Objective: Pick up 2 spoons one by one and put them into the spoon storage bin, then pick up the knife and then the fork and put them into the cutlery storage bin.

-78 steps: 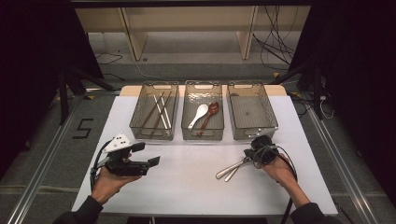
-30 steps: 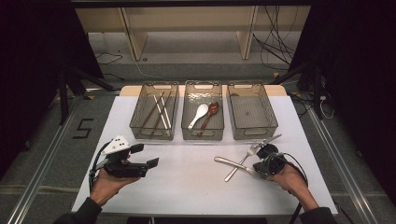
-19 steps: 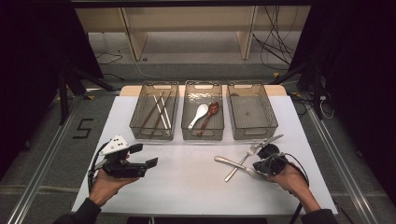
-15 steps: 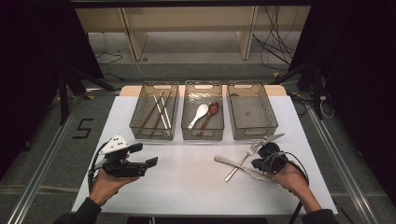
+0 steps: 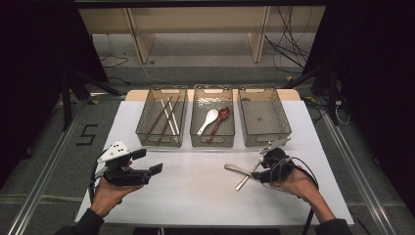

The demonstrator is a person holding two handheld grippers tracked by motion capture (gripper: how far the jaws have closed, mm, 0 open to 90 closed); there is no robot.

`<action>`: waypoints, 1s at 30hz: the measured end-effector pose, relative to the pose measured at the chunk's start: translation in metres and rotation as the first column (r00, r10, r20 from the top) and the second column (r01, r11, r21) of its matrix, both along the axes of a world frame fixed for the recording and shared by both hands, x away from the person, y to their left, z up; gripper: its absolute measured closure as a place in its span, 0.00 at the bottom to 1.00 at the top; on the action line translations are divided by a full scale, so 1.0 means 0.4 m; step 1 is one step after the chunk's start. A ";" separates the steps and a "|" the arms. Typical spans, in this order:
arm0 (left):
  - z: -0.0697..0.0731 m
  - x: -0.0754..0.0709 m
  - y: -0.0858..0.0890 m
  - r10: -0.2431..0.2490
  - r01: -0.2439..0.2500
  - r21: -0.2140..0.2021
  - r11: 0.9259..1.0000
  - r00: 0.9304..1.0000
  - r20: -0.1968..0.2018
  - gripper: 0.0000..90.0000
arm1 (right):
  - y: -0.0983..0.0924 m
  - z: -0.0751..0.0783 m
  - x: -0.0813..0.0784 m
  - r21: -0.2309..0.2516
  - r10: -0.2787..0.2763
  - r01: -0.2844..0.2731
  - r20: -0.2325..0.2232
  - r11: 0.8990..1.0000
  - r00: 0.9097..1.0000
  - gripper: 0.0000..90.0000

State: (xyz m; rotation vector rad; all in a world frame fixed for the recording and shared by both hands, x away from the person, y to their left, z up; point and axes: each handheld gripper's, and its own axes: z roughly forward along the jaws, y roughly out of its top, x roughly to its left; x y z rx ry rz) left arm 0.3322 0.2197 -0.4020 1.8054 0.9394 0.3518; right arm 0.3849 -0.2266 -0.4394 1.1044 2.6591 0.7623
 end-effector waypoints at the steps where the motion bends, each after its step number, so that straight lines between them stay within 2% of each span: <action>1: 0.000 0.000 0.001 0.000 0.000 0.001 1.000 1.000 0.001 0.17 | 0.002 0.000 0.001 -0.001 0.003 -0.003 0.000 1.000 1.000 0.45; 14: -0.003 0.002 0.004 0.013 -0.013 0.003 1.000 1.000 0.014 0.17 | 0.026 -0.019 0.014 -0.046 0.027 -0.029 -0.034 0.999 0.999 0.44; 21: -0.004 0.004 0.008 0.019 -0.020 0.010 1.000 0.999 0.027 0.17 | 0.030 -0.032 0.026 -0.065 0.040 -0.044 -0.059 0.997 0.997 0.49; 30: -0.004 0.001 0.011 0.014 -0.015 0.014 1.000 0.999 0.031 0.17 | 0.039 -0.043 0.026 -0.102 0.058 -0.068 -0.100 0.992 0.993 0.60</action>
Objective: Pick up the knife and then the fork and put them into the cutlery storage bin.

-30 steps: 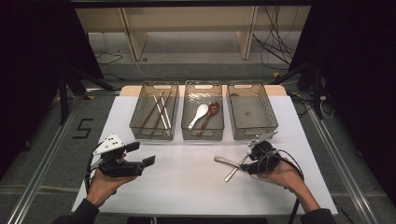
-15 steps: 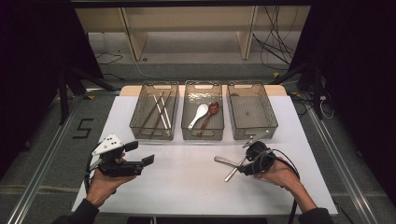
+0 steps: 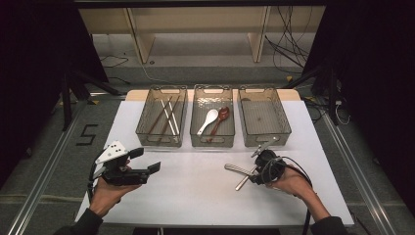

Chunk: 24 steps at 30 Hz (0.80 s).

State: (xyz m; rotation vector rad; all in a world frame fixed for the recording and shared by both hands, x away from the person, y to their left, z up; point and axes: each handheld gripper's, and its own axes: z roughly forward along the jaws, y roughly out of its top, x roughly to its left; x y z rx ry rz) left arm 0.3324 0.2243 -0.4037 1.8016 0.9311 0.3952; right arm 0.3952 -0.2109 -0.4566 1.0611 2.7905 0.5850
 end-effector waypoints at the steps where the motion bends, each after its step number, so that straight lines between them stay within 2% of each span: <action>1: 0.000 0.000 0.000 -0.001 0.001 0.002 1.000 1.000 0.001 0.17 | 0.001 -0.001 0.000 -0.003 0.006 -0.006 -0.002 1.000 1.000 0.62; 6: -0.001 0.000 0.002 -0.003 0.003 0.005 1.000 1.000 0.001 0.17 | 0.007 -0.010 0.001 -0.033 0.021 -0.022 -0.018 0.999 1.000 0.71; 11: -0.002 0.000 0.000 -0.004 0.004 0.004 1.000 1.000 0.002 0.17 | 0.008 -0.010 0.004 -0.049 0.024 -0.024 -0.005 0.999 1.000 0.78; 18: -0.004 0.001 -0.002 -0.011 0.011 0.008 1.000 1.000 -0.002 0.17 | 0.024 -0.008 -0.004 -0.088 0.068 -0.066 0.013 0.994 0.998 0.88; 24: -0.004 0.000 -0.001 -0.011 0.011 0.008 1.000 1.000 -0.001 0.17 | 0.029 -0.007 -0.004 -0.099 0.066 -0.065 0.009 0.993 0.998 0.90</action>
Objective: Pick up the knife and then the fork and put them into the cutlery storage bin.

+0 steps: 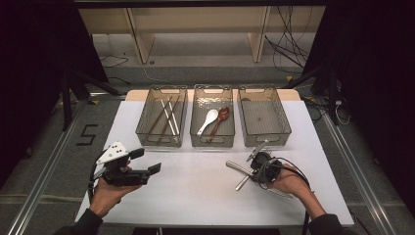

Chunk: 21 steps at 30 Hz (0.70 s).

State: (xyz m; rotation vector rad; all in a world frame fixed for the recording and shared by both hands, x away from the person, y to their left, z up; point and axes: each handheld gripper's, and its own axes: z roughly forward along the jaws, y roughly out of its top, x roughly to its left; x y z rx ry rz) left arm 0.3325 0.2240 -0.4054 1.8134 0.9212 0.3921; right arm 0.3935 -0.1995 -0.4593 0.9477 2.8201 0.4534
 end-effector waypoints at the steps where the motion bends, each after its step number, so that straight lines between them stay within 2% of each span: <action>1: 0.000 0.000 0.000 0.001 -0.001 -0.002 1.000 1.000 0.000 0.17 | -0.001 0.000 0.001 0.003 0.000 0.000 -0.002 1.000 1.000 0.90; 8: 0.000 0.001 0.001 0.004 -0.004 -0.004 1.000 1.000 0.001 0.17 | -0.006 0.007 0.000 0.020 -0.008 0.008 -0.006 1.000 1.000 0.90; 16: 0.000 0.000 0.004 0.007 -0.007 -0.004 1.000 1.000 0.003 0.17 | -0.019 0.027 -0.002 0.047 -0.022 0.021 0.022 0.999 1.000 0.90; 21: 0.002 -0.001 0.007 0.013 -0.013 -0.013 1.000 1.000 0.006 0.17 | -0.025 0.051 -0.007 0.093 -0.036 0.031 0.047 0.995 0.998 0.90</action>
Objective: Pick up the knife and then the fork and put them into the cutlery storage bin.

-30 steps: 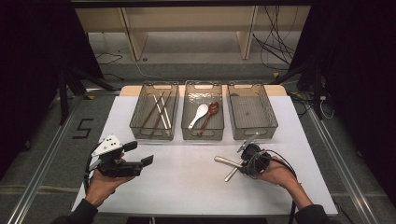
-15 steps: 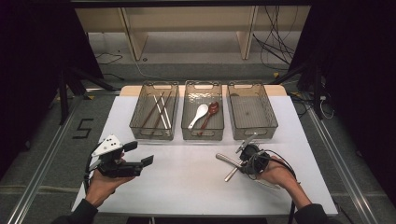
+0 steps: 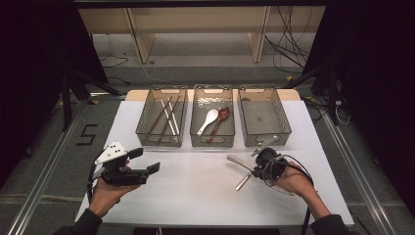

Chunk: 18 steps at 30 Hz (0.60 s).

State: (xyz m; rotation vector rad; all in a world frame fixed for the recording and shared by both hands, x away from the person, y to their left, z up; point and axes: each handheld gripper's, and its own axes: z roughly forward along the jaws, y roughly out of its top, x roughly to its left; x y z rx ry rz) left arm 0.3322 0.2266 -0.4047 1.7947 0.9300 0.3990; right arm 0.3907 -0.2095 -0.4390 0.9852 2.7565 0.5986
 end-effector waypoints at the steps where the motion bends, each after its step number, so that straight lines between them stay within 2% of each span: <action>1: 0.001 0.000 0.001 0.001 -0.001 -0.004 1.000 1.000 0.001 0.17 | -0.001 0.007 -0.001 0.011 -0.004 0.004 0.009 1.000 1.000 0.90; 10: 0.001 -0.004 0.003 0.010 -0.009 -0.015 1.000 1.000 0.007 0.17 | -0.024 0.062 0.007 0.086 -0.043 0.037 0.070 0.996 0.997 0.90; 18: -0.001 -0.007 0.005 0.020 -0.019 -0.021 1.000 1.000 0.006 0.17 | -0.056 0.112 0.045 0.139 -0.119 0.102 0.119 0.985 0.986 0.90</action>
